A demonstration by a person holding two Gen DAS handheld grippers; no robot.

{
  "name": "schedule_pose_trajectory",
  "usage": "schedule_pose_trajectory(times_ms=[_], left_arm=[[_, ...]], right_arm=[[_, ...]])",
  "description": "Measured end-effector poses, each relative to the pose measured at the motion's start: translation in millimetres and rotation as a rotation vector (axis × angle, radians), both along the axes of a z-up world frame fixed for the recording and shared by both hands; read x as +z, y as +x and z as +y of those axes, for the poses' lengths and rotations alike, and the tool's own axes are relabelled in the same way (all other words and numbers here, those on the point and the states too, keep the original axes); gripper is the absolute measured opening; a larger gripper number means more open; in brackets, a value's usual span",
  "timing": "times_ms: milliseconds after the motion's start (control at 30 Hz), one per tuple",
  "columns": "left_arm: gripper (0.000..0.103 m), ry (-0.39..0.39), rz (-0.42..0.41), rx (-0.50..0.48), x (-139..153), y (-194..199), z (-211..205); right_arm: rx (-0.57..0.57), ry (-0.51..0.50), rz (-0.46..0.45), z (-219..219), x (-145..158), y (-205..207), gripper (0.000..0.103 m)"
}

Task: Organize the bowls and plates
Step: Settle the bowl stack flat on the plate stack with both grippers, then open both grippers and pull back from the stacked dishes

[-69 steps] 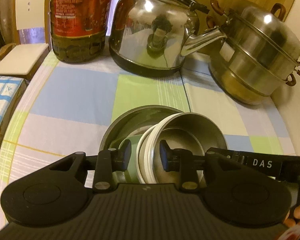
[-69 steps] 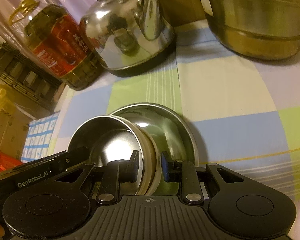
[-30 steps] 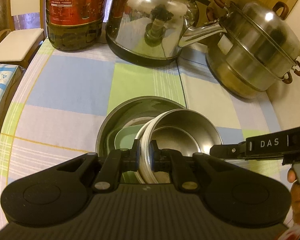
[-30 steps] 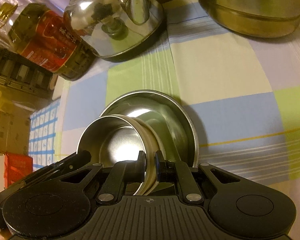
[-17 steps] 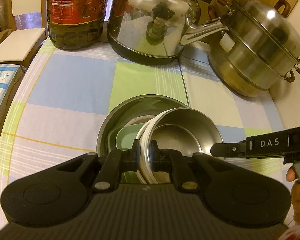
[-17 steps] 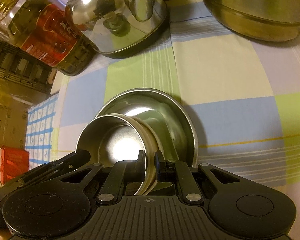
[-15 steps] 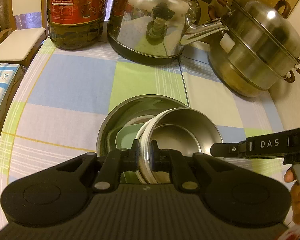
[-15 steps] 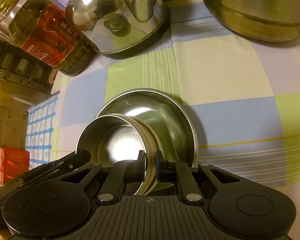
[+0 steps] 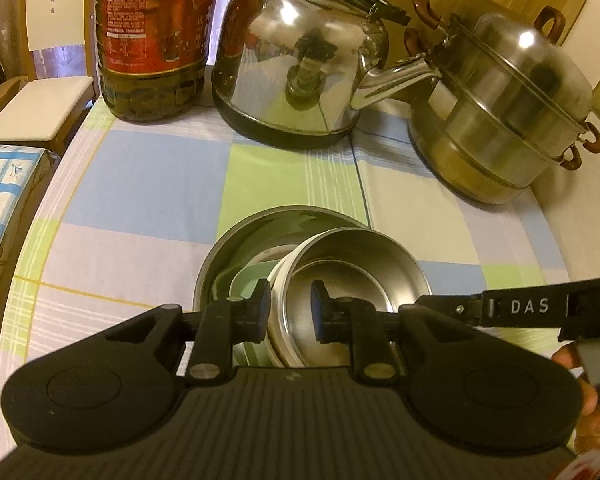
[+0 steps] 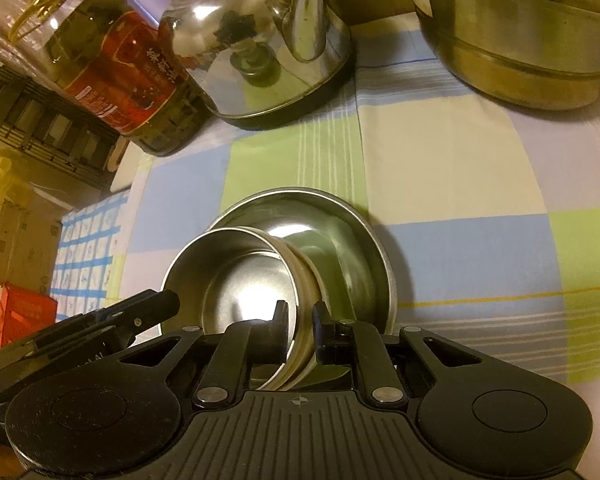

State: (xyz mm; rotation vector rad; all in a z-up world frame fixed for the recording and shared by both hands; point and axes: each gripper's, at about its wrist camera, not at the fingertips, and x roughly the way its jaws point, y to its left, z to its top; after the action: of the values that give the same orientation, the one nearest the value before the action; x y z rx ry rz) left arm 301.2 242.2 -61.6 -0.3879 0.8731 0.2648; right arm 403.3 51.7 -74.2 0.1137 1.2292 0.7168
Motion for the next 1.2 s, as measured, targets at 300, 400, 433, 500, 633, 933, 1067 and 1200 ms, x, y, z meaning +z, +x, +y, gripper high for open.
schedule_pose_trajectory(times_ms=[300, 400, 433, 500, 633, 933, 1067, 1200], left_arm=[[0.031, 0.050, -0.058, 0.005, 18.5, -27.3, -12.3], [0.035, 0.074, -0.079, 0.009, 25.5, -44.8, -18.3], [0.035, 0.072, -0.083, 0.011, 27.4, -50.6, -19.6], [0.037, 0.069, -0.096, 0.016, 31.8, -64.6, -23.5], [0.040, 0.100, -0.117, 0.013, 42.0, -93.3, -37.2], [0.043, 0.132, -0.143, -0.029, 51.1, -152.6, -86.7], [0.045, 0.125, -0.158, -0.031, 54.8, -175.0, -106.0], [0.045, 0.141, -0.162, -0.042, 57.8, -196.4, -128.1]], right_arm=[[-0.010, 0.126, -0.059, -21.8, 13.4, -22.9, 0.049], [-0.021, 0.165, -0.112, -36.6, 21.7, -39.7, 0.058], [-0.027, 0.174, -0.132, -42.3, 24.4, -46.1, 0.059], [-0.035, 0.196, -0.152, -53.6, 29.0, -59.0, 0.060], [-0.039, 0.237, -0.173, -75.9, 39.0, -85.2, 0.061], [-0.001, 0.132, -0.414, -112.1, 53.4, -165.8, 0.062], [-0.006, 0.124, -0.415, -129.3, 50.0, -191.5, 0.062], [-0.021, 0.129, -0.362, -149.3, 44.7, -211.4, 0.062]])
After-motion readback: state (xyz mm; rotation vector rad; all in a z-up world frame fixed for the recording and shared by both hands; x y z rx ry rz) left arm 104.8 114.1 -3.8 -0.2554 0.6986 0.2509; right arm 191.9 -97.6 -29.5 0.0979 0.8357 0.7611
